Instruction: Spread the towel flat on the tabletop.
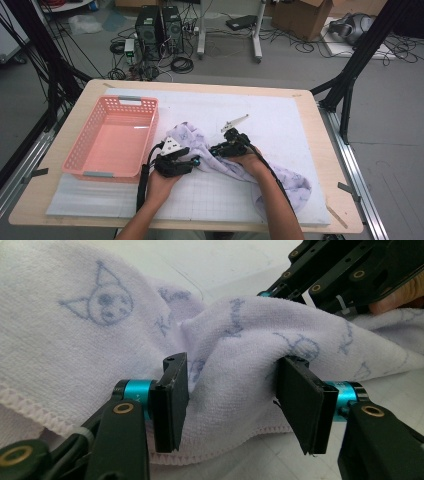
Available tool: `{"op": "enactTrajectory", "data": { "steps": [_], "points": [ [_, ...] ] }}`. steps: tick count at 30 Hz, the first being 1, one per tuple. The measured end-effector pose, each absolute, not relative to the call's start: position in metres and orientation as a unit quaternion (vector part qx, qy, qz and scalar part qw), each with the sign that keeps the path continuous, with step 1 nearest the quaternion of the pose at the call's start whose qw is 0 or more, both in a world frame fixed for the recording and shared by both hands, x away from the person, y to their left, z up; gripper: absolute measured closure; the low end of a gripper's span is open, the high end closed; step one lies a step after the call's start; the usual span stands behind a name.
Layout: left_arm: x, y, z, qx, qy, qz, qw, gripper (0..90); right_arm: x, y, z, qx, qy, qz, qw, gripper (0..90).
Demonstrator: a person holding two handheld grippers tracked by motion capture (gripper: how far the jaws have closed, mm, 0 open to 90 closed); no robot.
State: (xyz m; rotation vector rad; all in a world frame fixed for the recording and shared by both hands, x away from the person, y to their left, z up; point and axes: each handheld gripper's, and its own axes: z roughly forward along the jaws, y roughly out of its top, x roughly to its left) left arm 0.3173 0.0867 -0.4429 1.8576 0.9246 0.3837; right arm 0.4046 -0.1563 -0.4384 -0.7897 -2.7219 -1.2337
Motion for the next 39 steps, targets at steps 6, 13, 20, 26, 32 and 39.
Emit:
{"op": "enactTrajectory", "data": {
  "steps": [6, 13, 20, 26, 32, 39],
  "points": [
    [0.316, 0.087, -0.444, 0.767, 0.380, 0.156, 0.493, 47.1, 0.406, -0.176, -0.422, -0.288, -0.868, -0.404, -0.042, 85.6],
    [0.315, 0.082, -0.446, 0.772, 0.377, 0.152, 0.490, 47.1, 0.408, -0.248, -0.383, -0.413, -0.793, -0.389, -0.221, 85.4],
    [0.316, 0.072, -0.448, 0.779, 0.368, 0.145, 0.487, 47.2, 0.400, -0.295, -0.371, -0.518, -0.697, -0.361, -0.340, 84.8],
    [0.320, 0.057, -0.445, 0.790, 0.356, 0.123, 0.484, 47.1, 0.390, -0.311, -0.368, -0.517, -0.688, -0.397, -0.319, 67.6],
    [0.329, 0.029, -0.439, 0.800, 0.347, 0.099, 0.480, 43.7, 0.358, -0.330, -0.364, -0.476, -0.704, -0.416, -0.322, 67.5],
    [0.339, -0.022, -0.441, 0.830, 0.322, 0.093, 0.446, 41.5, 0.309, -0.359, -0.377, -0.467, -0.697, -0.447, -0.311, 66.9]
  ]
}}
